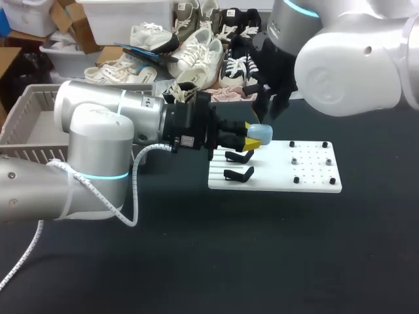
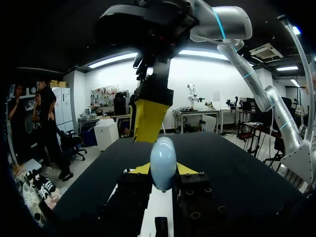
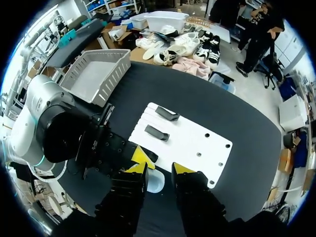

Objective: Pick up each earbud case from the left stands, insert the matching earbuds, close the lid, and place the case in the box.

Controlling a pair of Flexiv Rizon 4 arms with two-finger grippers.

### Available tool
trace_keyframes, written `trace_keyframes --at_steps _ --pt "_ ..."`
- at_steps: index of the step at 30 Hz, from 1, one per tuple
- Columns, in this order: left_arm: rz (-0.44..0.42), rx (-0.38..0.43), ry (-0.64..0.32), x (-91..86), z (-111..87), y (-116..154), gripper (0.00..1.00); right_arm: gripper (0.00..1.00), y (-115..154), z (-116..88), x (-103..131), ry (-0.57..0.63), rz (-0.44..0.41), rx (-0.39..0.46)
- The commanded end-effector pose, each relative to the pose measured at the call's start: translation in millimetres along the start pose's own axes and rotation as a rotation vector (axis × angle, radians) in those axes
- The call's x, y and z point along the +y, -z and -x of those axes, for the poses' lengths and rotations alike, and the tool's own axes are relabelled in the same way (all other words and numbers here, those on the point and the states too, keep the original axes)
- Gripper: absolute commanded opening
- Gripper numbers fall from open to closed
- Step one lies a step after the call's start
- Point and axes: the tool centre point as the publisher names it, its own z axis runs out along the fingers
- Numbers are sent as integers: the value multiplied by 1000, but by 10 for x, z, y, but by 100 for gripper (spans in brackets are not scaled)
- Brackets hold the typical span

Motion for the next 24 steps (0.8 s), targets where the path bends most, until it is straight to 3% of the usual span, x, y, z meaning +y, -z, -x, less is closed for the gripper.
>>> trace_keyframes --at_steps 1,6,12,24 --pt "-2 0 0 13 3 5 0 29 129 -223 -113 -47 22 -62" --pt "-2 0 0 13 3 5 0 30 167 -452 -231 -139 43 -85" --pt "59 4 -22 98 7 332 0 31 126 -756 -334 -254 53 -85" --pt "238 116 -48 299 -74 1530 0 29 10 -1114 -343 -378 32 -29"
